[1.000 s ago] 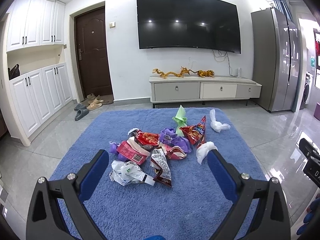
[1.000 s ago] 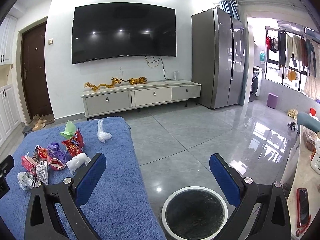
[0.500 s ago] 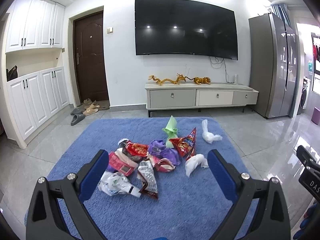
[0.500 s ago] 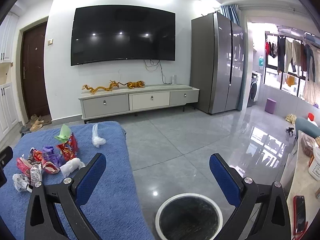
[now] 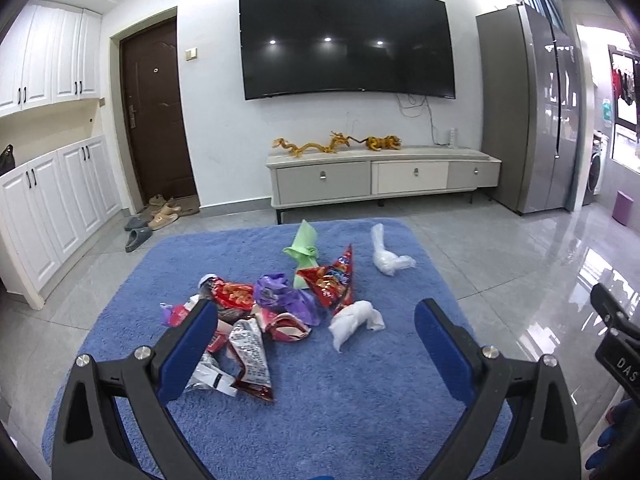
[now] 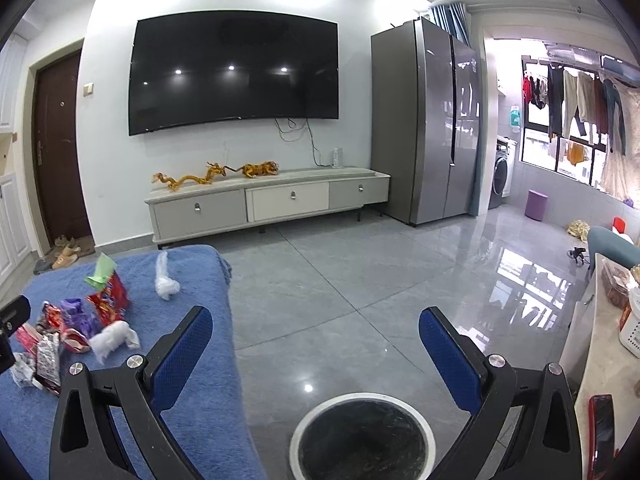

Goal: Collect trash
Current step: 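Grasp the white plastic bag with the right tool while the left tool grasps the white wrapper, then carry both white items over the bin and open both tools to drop them, then return both tools to the wrapper pile on the rug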

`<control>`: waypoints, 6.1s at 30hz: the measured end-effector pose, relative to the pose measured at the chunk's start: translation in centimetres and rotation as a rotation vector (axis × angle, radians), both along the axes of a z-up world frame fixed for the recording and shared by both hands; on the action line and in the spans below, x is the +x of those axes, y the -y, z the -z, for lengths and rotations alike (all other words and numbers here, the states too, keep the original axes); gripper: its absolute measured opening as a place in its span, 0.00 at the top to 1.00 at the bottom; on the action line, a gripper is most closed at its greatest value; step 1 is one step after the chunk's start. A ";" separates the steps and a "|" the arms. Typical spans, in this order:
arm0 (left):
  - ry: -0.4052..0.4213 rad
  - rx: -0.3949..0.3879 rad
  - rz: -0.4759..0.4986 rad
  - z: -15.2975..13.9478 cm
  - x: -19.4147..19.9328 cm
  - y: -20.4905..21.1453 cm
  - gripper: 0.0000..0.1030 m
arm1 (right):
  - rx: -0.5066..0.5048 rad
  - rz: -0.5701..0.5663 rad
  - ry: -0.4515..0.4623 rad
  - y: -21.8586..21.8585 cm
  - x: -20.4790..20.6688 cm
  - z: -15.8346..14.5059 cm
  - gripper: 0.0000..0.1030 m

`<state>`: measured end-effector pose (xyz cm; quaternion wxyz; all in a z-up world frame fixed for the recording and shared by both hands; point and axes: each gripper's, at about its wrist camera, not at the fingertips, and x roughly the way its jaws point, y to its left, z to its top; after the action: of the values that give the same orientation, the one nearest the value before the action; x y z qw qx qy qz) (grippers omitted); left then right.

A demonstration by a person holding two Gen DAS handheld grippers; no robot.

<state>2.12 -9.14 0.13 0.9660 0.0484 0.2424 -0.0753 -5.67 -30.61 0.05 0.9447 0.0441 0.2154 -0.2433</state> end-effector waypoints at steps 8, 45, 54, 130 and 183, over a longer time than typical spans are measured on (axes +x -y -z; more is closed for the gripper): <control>-0.017 -0.029 0.057 0.4 -0.2 -2.3 0.03 | 0.001 0.018 0.016 -0.7 -0.4 -0.4 0.00; -0.401 -0.170 0.039 11.3 10.0 -17.8 0.34 | 0.266 -0.469 -0.365 -12.4 20.5 9.8 0.21; -0.419 -0.217 0.031 11.3 8.3 -18.0 0.76 | 0.283 -0.537 -0.367 -12.0 17.9 9.8 0.79; -0.386 -0.039 0.617 5.6 1.8 19.8 0.42 | 0.405 0.098 -0.262 14.6 -4.4 9.8 0.58; -0.201 -0.152 -0.128 7.6 6.5 -21.1 0.27 | 0.158 -0.526 -0.289 -12.9 9.4 2.8 0.51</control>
<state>8.58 11.94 -7.48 0.9406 -0.0484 0.3340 -0.0361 3.78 -17.66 -2.74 0.9284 0.0250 0.3700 0.0231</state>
